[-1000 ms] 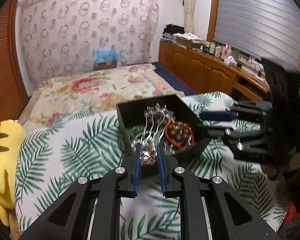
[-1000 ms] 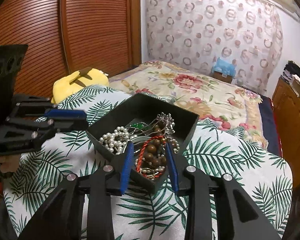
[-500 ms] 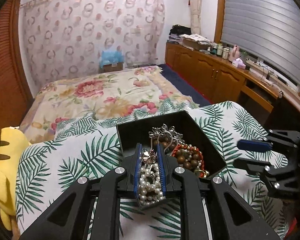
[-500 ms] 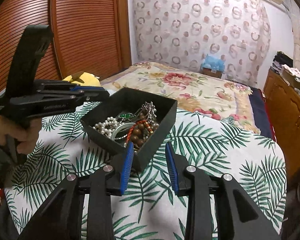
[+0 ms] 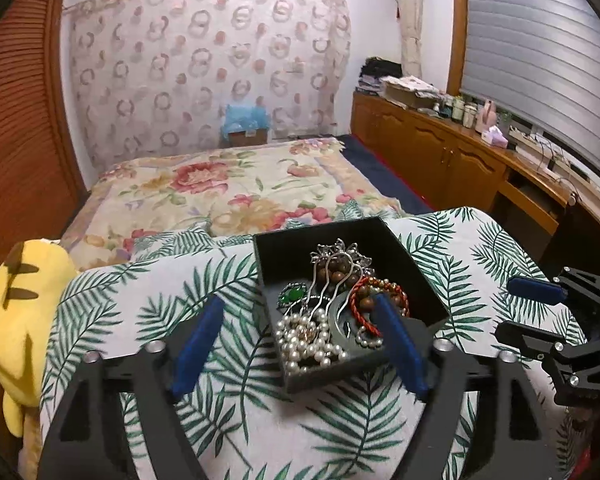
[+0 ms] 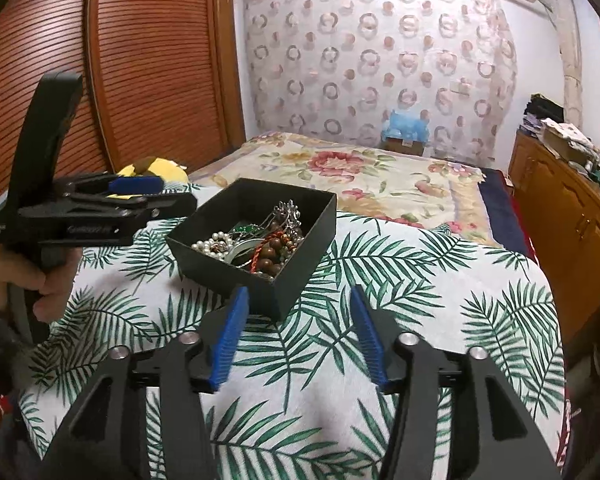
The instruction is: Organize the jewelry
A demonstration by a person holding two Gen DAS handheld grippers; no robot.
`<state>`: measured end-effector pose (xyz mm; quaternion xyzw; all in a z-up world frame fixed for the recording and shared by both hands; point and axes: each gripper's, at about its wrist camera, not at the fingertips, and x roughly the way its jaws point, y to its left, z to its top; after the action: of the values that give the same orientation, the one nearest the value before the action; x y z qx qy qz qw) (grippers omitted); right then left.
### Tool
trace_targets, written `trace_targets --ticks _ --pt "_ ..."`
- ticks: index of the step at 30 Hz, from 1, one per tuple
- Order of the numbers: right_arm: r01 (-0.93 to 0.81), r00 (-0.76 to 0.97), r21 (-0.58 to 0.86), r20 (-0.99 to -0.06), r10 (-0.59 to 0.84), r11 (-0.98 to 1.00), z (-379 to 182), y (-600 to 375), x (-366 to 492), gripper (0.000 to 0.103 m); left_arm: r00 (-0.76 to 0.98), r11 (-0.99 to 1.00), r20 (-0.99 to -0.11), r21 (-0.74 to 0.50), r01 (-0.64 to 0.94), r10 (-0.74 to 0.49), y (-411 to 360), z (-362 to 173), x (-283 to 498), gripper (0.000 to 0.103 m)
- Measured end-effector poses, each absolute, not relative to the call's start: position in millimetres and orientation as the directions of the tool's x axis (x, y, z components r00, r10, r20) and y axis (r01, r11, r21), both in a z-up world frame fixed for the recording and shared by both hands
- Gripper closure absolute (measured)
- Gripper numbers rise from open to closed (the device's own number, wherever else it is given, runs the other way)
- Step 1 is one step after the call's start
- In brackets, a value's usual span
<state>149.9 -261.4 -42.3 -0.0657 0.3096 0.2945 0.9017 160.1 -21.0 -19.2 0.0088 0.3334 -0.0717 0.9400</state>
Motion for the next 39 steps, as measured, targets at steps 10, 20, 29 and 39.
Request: trace_targets --ticks 10,20,29,39 --pt "-0.531 0.687 0.073 -0.546 0.479 0.844 -26.2 -266.3 117.1 0.010 0.798 0.999 -0.602 0.017 0.047 -0.027 -15.2 -5.1 114.2 0.008" --pt "-0.437 0.786 0.086 -0.448 0.427 0.895 3.2 -279.4 78.7 0.003 0.815 0.999 -0.578 0.037 -0.001 0.022 -20.1 9.6 66.0 0.008" --pt "-0.399 0.826 0.081 -0.401 0.396 0.913 15.9 -284.1 56.6 0.003 0.834 1.000 -0.552 0.007 -0.006 0.009 -22.0 16.5 39.6 0.008" --pt "-0.374 0.834 0.073 -0.409 0.370 0.924 11.2 -284.4 57.7 0.003 0.849 1.000 -0.528 0.023 -0.016 0.025 -23.7 21.4 31.4 0.008"
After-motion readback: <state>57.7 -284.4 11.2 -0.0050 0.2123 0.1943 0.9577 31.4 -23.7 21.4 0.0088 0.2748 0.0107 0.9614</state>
